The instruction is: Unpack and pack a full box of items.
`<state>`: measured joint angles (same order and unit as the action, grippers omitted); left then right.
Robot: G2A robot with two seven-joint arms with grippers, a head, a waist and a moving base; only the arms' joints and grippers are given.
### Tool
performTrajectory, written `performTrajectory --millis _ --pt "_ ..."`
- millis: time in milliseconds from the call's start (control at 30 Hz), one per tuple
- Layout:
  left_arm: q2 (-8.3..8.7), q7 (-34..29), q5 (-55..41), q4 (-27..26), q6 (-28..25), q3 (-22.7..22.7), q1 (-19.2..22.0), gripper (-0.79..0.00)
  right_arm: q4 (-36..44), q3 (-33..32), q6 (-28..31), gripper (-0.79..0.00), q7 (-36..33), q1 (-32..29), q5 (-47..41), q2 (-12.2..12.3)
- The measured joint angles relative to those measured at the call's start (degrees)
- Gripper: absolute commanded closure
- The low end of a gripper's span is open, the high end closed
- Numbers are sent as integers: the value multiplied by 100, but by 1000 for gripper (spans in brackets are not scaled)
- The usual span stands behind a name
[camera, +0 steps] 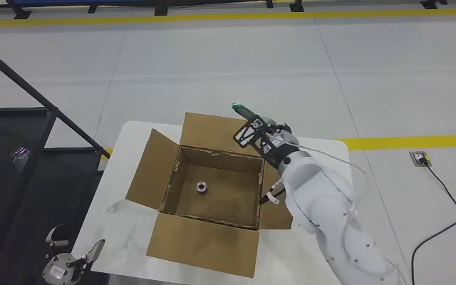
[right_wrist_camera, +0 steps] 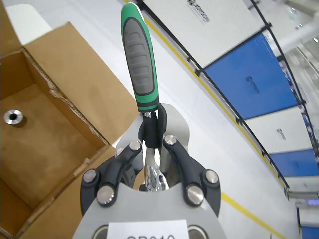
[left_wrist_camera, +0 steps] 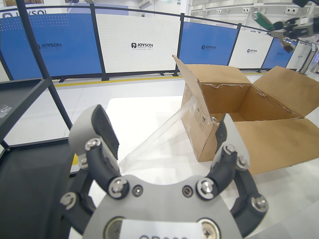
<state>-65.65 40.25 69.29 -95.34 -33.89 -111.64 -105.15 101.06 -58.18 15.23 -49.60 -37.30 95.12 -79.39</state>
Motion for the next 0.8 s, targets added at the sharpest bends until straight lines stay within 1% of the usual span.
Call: performTrajectory --millis 100,200,300,433,633,800 --pt "0 0 0 0 0 0 0 -785 -919 438 221 0 244 505 -707 -158" --pt "0 0 0 0 0 0 0 -785 -1659 726 394 0 399 760 -1295 -285" --pt "0 0 0 0 0 0 0 -785 -2206 894 546 0 524 854 -1842 -383" --pt "0 0 0 0 0 0 0 -785 -2729 1047 547 0 549 880 -2313 -484" --pt "0 0 0 0 0 0 0 -785 -3590 1309 594 0 464 1027 -2910 -664" --pt "0 0 0 0 0 0 0 -785 -4504 1664 616 0 33 1392 -3390 -912"
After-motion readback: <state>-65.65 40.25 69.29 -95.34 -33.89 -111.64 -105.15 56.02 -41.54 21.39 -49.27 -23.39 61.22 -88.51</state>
